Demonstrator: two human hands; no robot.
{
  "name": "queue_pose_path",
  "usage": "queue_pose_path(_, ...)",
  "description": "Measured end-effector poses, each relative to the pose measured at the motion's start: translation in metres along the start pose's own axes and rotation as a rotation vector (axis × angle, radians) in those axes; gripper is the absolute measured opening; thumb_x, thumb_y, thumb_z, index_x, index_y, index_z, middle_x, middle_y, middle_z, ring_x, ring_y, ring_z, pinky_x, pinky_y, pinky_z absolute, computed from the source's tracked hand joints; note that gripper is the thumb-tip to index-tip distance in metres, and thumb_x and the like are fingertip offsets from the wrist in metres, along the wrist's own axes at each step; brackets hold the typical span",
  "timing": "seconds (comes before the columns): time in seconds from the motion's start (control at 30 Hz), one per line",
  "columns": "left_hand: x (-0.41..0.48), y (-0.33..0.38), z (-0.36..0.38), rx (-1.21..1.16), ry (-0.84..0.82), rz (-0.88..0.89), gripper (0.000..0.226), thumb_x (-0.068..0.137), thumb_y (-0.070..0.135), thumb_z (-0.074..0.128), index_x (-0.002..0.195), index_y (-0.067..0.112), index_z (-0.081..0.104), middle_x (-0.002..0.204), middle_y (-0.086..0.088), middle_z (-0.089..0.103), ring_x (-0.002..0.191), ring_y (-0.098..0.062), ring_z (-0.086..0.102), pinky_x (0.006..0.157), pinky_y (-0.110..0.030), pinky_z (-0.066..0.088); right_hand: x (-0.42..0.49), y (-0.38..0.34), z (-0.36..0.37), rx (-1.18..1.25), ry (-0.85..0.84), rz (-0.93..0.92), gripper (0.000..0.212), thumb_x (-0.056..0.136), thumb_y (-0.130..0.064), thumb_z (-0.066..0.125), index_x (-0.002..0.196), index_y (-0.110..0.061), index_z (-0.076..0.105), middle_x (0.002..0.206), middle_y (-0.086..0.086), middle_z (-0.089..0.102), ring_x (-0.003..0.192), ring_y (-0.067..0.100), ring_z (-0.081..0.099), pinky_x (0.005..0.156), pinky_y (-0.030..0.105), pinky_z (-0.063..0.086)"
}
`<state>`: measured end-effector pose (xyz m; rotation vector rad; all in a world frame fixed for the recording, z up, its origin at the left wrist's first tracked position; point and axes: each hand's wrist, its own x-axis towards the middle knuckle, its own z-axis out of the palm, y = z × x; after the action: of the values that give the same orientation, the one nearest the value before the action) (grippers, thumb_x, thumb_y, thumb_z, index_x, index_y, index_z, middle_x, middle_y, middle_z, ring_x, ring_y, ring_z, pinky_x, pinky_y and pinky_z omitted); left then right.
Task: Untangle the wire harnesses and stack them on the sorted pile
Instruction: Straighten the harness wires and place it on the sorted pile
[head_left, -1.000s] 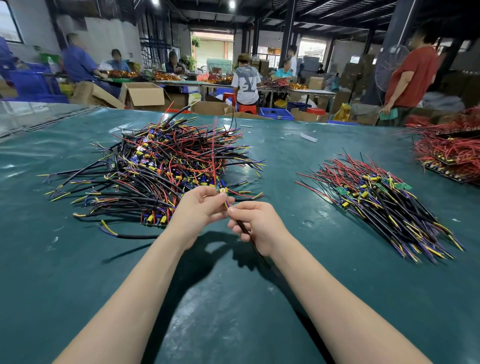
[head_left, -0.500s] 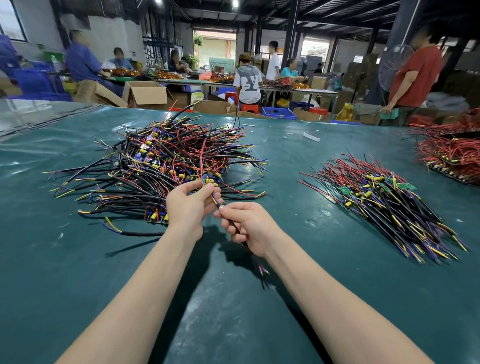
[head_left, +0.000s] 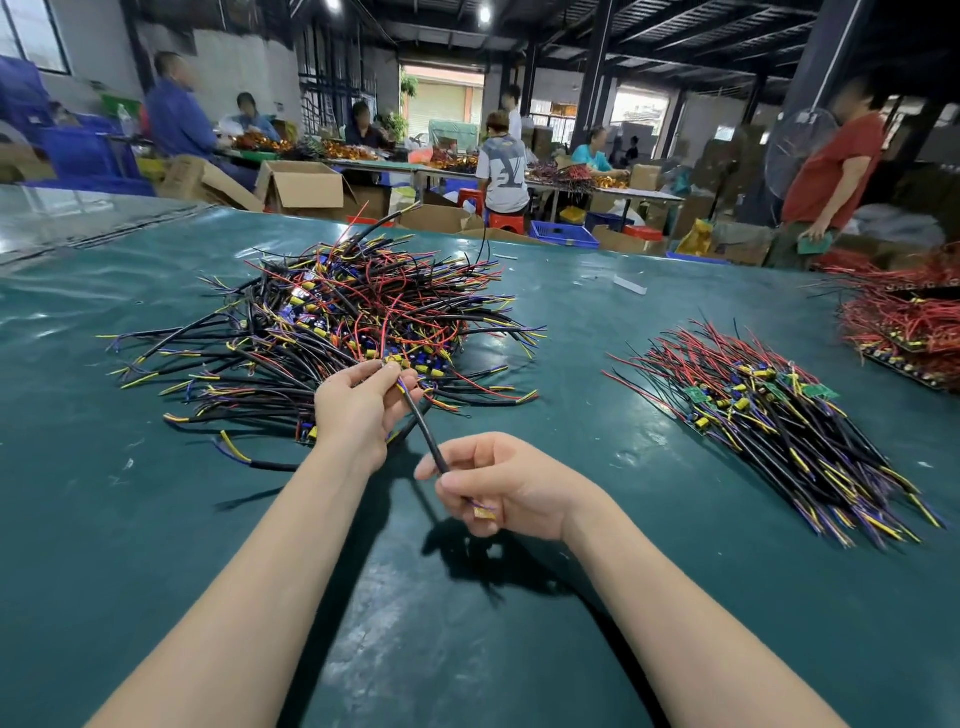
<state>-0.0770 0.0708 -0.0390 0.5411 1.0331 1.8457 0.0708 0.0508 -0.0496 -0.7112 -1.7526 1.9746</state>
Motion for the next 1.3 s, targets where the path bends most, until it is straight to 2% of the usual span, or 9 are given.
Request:
queue_pose_path(0.1,0.008,0.002,-0.005,-0.014,0.032,-0.003,0.008,0.092,-0.006,0.048,0.098,0.000,0.045,0.076,-0.015,0.056,0.043,-0.004,0.061,0.043,-0.016,0.050,0.002,0.000,0.002,-0.057,0.068,0.060,0.025,0.094,-0.005,0.044,0.073,-0.008,0.057,0.044,-0.008,0.046,0.037,0.003,0.037,0.036,0.010,0.026)
queue_pose_path(0.23,0.016,0.004,-0.013,-0.114,0.092,-0.046,0.014,0.092,-0.005,0.048,0.083,0.005,0.045,0.076,-0.015,0.057,0.051,-0.010,0.063,0.044,-0.016,0.051,0.006,0.003,0.005,-0.176,0.258,-0.017,0.040,0.092,-0.013,0.054,0.051,-0.010,0.051,0.036,-0.005,0.035,0.030,0.005,0.024,0.036,0.010,0.018)
queue_pose_path(0.43,0.023,0.011,-0.020,-0.182,0.151,-0.058,0.023,0.091,-0.008,0.047,0.077,0.009,0.039,0.078,-0.016,0.056,0.060,-0.015,0.062,0.044,-0.015,0.050,0.009,0.000,0.017,-0.307,0.132,-0.050,0.030,0.091,-0.001,0.051,0.063,-0.013,0.051,0.051,-0.004,0.052,0.037,0.001,0.046,0.036,0.013,0.036)
queue_pose_path(0.6,0.025,0.015,-0.023,-0.206,0.176,-0.028,0.026,0.091,-0.007,0.049,0.078,0.011,0.036,0.077,-0.016,0.055,0.044,-0.009,0.063,0.043,-0.017,0.051,0.012,0.000,0.021,-0.504,0.234,0.089,0.027,0.091,-0.006,0.047,0.065,-0.015,0.047,0.044,-0.009,0.051,0.033,0.000,0.040,0.033,0.012,0.028)
queue_pose_path(0.77,0.024,0.016,-0.020,-0.181,0.167,0.020,0.025,0.091,-0.007,0.050,0.079,0.012,0.037,0.075,-0.014,0.056,0.043,-0.007,0.062,0.046,-0.019,0.052,0.011,0.000,0.022,-0.867,0.353,0.038,0.033,0.086,-0.009,0.041,0.054,-0.019,0.044,0.046,-0.003,0.048,0.044,0.009,0.042,0.056,0.026,0.038)
queue_pose_path(0.93,0.026,0.017,-0.021,-0.270,0.164,-0.006,0.027,0.091,-0.007,0.048,0.078,0.012,0.035,0.075,-0.016,0.056,0.042,-0.009,0.063,0.044,-0.016,0.050,0.006,-0.007,0.028,-0.494,0.233,-0.074,0.038,0.093,-0.006,0.042,0.057,-0.019,0.048,0.038,-0.009,0.049,0.033,0.003,0.039,0.036,0.013,0.030)
queue_pose_path(1.03,0.028,0.014,-0.021,-0.293,0.110,-0.077,0.021,0.092,-0.007,0.047,0.082,0.009,0.037,0.073,-0.019,0.058,0.040,-0.009,0.062,0.041,-0.013,0.048,0.004,-0.007,0.032,-0.502,0.146,-0.095,0.037,0.096,-0.007,0.041,0.062,-0.019,0.048,0.038,-0.010,0.049,0.030,0.000,0.040,0.034,0.012,0.030)
queue_pose_path(1.17,0.029,0.015,-0.022,-0.284,0.061,-0.152,0.021,0.092,-0.002,0.050,0.110,0.003,0.039,0.046,-0.010,0.063,0.039,-0.007,0.060,0.040,-0.012,0.046,0.005,-0.011,0.039,-0.543,0.154,-0.160,0.039,0.094,-0.011,0.046,0.057,-0.022,0.050,0.035,-0.009,0.047,0.029,0.001,0.037,0.035,0.010,0.029)
queue_pose_path(1.3,0.028,0.019,-0.024,-0.274,0.048,-0.169,0.013,0.094,0.002,0.049,0.104,0.002,0.040,0.045,-0.007,0.063,0.038,-0.006,0.059,0.041,-0.011,0.046,0.006,-0.009,0.040,-0.509,0.166,-0.167,0.041,0.093,-0.017,0.053,0.052,-0.019,0.050,0.031,-0.007,0.041,0.027,0.003,0.032,0.034,0.010,0.028)
